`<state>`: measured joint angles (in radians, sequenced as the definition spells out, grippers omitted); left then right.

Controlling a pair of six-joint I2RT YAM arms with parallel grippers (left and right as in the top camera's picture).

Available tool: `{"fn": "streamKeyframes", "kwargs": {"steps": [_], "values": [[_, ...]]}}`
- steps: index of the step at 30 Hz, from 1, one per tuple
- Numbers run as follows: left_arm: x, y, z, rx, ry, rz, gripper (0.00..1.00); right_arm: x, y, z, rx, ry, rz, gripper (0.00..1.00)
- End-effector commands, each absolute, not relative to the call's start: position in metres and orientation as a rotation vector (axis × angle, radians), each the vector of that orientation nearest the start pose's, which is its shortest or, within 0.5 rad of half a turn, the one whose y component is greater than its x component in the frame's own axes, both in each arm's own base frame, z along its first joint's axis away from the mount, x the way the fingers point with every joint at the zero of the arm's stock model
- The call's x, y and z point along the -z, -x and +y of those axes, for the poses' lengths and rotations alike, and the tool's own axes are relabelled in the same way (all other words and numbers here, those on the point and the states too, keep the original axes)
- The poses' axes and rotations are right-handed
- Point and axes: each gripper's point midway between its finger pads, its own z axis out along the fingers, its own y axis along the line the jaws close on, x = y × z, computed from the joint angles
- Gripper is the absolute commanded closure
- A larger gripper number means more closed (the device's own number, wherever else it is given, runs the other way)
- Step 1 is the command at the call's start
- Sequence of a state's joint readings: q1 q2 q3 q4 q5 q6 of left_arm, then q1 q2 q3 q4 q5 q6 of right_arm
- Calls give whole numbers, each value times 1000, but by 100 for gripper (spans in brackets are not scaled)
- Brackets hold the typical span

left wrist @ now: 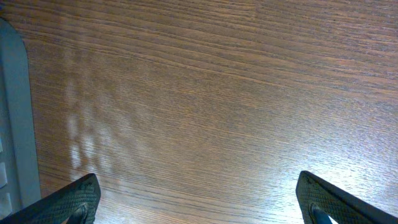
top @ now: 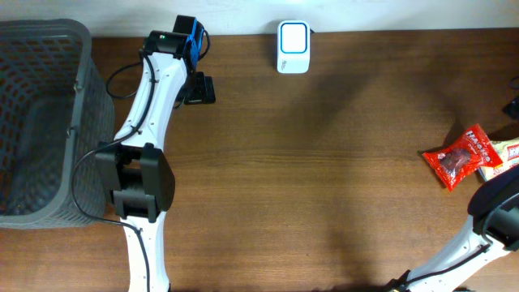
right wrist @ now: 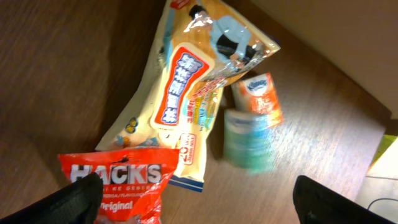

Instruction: Scan the item barcode

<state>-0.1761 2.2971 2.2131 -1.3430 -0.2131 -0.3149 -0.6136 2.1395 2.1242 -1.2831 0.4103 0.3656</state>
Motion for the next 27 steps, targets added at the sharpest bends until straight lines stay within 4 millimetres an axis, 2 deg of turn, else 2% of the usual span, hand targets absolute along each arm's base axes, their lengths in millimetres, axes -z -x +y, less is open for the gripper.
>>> {"fn": "streamKeyframes", "kwargs": {"steps": [1, 7, 9, 11, 14, 17, 20, 24, 27], "values": [[-120, -477, -46, -236, 247, 2915, 1, -190, -350, -318, 609, -1395, 2433, 1], [-120, -477, -46, -236, 247, 2915, 1, -264, -350, -295, 567, -1302, 2276, 1], [-120, -477, -46, -236, 247, 2915, 1, -288, -347, -278, 517, -1260, 2247, 1], [-120, -477, -46, -236, 247, 2915, 1, -314, -344, -248, 444, -1188, 2235, 1], [-120, -477, -46, -236, 247, 2915, 1, -339, -345, -215, 384, -1090, 2220, 1], [-120, -477, -46, -236, 247, 2915, 1, -350, -341, -178, 335, -992, 2259, 1], [-120, -477, -46, -236, 247, 2915, 1, -357, -343, -121, 260, -740, 2362, 0], [-120, -477, -46, -236, 247, 2915, 1, -350, -335, -48, 205, -431, 2464, 1], [-120, -477, -46, -236, 247, 2915, 1, -337, -321, 10, 144, -194, 2518, 0]]}}
